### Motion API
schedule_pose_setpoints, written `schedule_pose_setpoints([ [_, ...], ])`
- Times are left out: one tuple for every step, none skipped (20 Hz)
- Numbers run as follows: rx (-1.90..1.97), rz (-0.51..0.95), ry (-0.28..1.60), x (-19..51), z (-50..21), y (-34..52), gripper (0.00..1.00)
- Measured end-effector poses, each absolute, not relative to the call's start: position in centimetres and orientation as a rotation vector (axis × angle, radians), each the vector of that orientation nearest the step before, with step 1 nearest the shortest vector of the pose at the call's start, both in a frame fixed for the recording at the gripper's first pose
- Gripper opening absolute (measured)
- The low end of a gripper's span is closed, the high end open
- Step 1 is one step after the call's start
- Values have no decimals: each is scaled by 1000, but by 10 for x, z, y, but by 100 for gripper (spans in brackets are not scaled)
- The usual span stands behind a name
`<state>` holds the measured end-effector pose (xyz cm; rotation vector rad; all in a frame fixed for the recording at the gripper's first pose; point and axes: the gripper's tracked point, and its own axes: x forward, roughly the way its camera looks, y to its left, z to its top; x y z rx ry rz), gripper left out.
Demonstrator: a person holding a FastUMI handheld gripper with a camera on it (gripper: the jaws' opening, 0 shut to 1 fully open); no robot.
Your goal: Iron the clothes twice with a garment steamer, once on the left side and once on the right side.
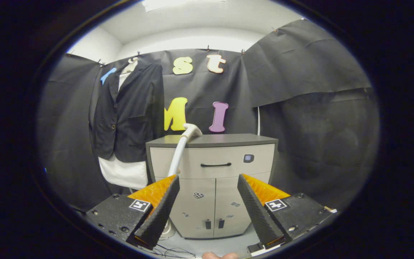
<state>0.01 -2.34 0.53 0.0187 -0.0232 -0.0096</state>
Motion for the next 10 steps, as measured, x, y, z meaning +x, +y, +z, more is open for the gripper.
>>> schedule_pose_setpoints([
  [27, -16, -21, 1, 5, -25, 100],
  [38, -19, -14, 2, 3, -26, 100],
  [43, -19, -4, 3, 3, -25, 100],
  [42, -19, 4, 5, 4, -26, 100],
  [39, -21, 11, 7, 7, -26, 100],
  [34, -19, 11, 9, 11, -25, 100],
  [29, -18, 10, 11, 17, -23, 100],
  [23, -19, 15, 14, 22, -21, 100],
  [25, -19, 25, 18, 27, -19, 100],
  [41, -15, 38, 24, 33, -14, 100],
])
